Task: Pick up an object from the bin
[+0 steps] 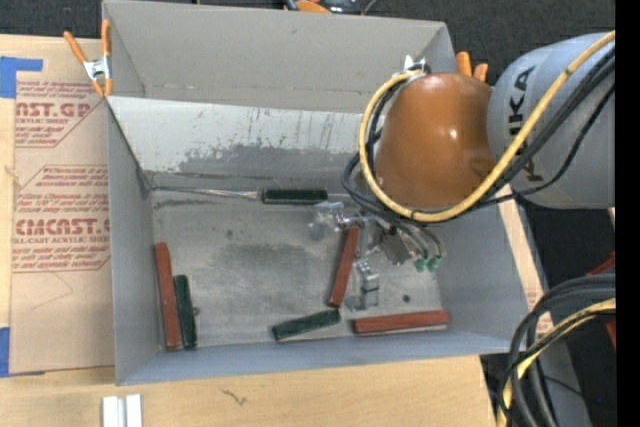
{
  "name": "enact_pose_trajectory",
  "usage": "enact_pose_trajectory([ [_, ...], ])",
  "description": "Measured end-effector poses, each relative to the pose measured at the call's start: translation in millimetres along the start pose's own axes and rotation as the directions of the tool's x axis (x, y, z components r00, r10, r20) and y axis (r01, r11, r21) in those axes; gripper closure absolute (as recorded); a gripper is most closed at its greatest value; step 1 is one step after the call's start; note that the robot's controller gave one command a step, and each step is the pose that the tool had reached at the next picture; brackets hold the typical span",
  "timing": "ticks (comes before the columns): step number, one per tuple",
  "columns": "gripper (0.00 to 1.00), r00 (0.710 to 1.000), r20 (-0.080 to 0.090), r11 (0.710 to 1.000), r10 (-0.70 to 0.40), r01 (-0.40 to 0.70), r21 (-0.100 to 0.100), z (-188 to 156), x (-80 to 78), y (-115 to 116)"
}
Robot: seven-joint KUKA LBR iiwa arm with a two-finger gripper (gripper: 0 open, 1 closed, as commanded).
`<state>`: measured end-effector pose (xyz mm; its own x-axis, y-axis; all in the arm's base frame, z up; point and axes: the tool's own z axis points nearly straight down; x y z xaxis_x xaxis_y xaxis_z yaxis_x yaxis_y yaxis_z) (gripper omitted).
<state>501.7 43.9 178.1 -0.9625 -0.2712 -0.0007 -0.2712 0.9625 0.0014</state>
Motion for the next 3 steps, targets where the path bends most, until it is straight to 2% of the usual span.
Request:
enact_pose_trajectory([
  [1, 0.00, 1.000, 0.009, 1.000, -0.029, 0.029, 0.002, 110, 23.3, -26],
  [2, 1.00, 1.000, 0.000, 1.000, -0.030, 0.030, 0.000, 107, 24.7, -26],
  [3, 1.00, 0.997, 0.009, 0.997, -0.074, 0.074, 0.004, -33, 2.2, -19],
])
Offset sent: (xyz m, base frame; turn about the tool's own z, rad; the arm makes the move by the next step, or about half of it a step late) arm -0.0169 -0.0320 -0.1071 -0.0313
